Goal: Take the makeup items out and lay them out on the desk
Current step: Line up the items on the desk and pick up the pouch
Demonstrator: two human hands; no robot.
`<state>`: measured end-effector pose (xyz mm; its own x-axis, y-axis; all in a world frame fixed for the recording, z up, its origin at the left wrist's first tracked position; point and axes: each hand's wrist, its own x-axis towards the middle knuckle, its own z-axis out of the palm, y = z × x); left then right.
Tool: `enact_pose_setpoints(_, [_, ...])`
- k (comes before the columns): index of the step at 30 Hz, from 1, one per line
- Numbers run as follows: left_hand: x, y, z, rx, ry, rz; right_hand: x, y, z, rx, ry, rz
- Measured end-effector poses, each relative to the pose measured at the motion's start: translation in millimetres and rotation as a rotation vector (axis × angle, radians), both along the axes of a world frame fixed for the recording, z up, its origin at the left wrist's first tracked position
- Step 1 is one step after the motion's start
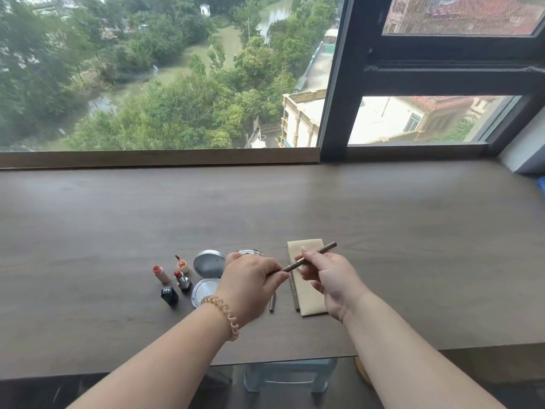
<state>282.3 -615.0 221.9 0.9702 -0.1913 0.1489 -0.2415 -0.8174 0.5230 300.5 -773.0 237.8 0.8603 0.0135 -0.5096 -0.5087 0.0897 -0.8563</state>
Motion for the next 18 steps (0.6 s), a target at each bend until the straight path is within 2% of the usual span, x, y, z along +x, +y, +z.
enact_pose_setpoints(6, [4,-2,6,0.075,0.006,-0.021,6,4,5,-0.035,0.03,-0.089])
enact_pose_setpoints(10, [16,-5,15,0.214,0.02,-0.015,17,12,4,0.049,0.071,-0.224])
enact_pose_setpoints(12, [23,-11,24,0.203,0.027,-0.03,25,16,4,0.071,0.109,-0.268])
enact_pose_setpoints(13, [23,-8,25,0.191,0.034,-0.033,30,2,3,0.103,0.103,-0.352])
enact_pose_setpoints(15, [19,28,15,0.176,0.083,0.044,45,-56,9,0.152,0.122,-0.692])
enact_pose_setpoints(16, [9,56,9,0.133,0.115,0.131,52,-95,14,0.124,0.094,-0.84])
enact_pose_setpoints(18, [-17,104,2,0.044,0.154,0.33,54,-167,27,-0.087,-0.002,-0.925])
